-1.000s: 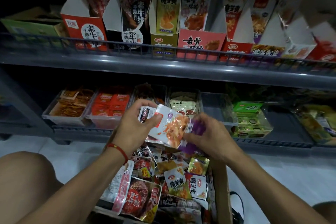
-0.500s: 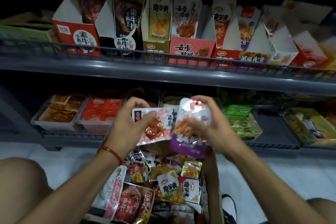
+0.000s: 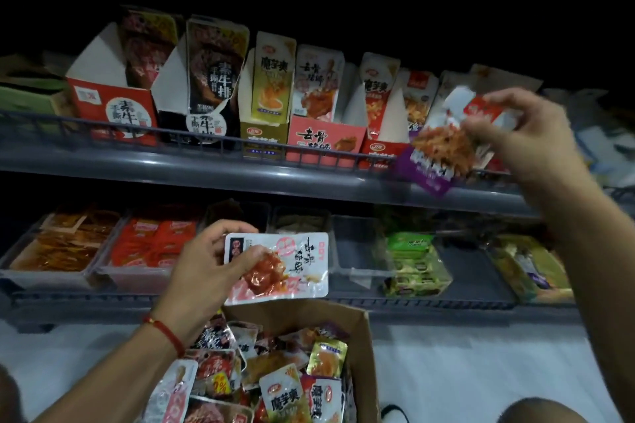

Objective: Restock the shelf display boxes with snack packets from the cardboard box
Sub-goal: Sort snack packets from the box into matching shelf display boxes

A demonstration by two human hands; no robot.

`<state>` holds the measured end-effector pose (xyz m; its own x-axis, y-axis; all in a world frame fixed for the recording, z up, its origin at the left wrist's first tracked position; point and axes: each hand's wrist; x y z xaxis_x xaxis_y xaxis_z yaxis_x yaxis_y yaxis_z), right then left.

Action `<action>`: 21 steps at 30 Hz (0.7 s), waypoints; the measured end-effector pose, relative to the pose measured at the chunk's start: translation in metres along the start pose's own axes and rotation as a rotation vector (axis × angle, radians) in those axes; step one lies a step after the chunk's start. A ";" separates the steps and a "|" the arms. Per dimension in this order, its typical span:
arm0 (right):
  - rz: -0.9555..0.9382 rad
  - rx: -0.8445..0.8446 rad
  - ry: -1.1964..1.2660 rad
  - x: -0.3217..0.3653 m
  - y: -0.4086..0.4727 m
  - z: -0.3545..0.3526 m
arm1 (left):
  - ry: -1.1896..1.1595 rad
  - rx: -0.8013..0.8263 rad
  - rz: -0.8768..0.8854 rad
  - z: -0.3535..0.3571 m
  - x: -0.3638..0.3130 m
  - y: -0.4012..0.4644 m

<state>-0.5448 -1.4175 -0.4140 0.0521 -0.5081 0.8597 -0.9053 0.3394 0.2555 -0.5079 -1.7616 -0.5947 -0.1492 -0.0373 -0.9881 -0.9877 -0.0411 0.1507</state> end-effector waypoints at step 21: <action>-0.264 -0.043 -0.984 -0.001 0.170 0.043 | 0.047 -0.060 -0.029 0.003 -0.014 0.009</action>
<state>-0.7166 -1.3933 -0.3899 -0.1390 -0.9897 0.0336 -0.8983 0.1403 0.4164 -0.5151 -1.7583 -0.5792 -0.1168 -0.0824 -0.9897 -0.9868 -0.1028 0.1250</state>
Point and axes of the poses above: each hand's wrist, its own y-axis towards the middle knuckle, its own z-axis out of the palm, x = y × z, and after that the axes turned 11 degrees about z, right-handed
